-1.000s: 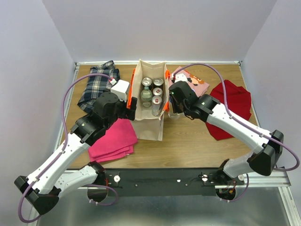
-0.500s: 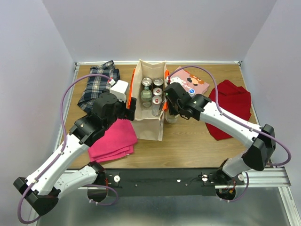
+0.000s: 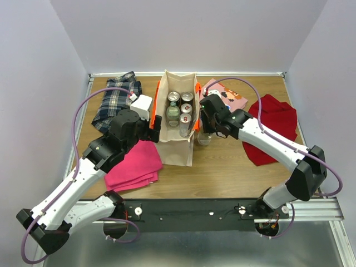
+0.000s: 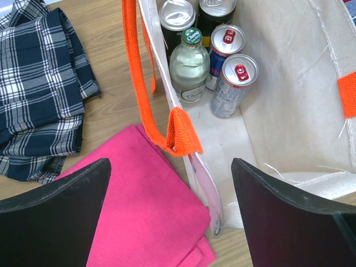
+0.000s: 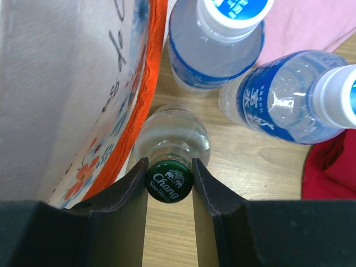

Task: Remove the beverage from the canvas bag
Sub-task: Place the drink at the center of the board.

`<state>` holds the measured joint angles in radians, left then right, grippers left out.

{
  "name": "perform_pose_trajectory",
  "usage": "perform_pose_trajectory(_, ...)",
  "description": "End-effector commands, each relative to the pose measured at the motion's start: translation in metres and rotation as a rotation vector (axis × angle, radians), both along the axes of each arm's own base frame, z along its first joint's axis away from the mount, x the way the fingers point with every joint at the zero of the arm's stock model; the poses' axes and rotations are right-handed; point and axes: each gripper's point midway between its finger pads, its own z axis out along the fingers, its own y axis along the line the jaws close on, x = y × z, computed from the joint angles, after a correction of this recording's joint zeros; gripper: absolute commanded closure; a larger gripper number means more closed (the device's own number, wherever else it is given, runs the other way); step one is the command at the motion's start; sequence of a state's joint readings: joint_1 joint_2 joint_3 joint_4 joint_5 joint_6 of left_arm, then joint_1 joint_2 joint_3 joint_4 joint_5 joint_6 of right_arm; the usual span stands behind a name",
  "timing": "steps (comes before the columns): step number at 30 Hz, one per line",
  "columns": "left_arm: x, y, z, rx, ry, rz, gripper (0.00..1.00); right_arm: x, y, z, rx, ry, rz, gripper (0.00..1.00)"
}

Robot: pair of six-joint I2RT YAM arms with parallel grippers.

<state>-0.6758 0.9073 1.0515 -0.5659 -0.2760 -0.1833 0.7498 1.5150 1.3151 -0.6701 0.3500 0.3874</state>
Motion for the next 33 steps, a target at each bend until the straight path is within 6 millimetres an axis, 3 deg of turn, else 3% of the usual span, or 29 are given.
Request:
perform_pose_trajectory(1,0.002,-0.001,0.000,0.007,-0.011,-0.003,0.01,0.022,0.017,0.035,0.112,-0.129,0.000,0.99)
perform_pose_trajectory(11,0.003,0.000,-0.002,0.013,-0.007,0.001,0.01,0.032,0.018,0.025,0.041,-0.115,0.003,0.99)
perform_pose_trajectory(29,0.006,-0.002,-0.004,0.022,-0.005,0.000,0.01,0.038,0.010,0.024,0.004,-0.131,-0.039,0.99)
perform_pose_trajectory(33,0.005,-0.003,-0.004,0.018,-0.003,-0.004,0.01,0.037,0.010,0.024,0.004,-0.131,-0.039,0.86)
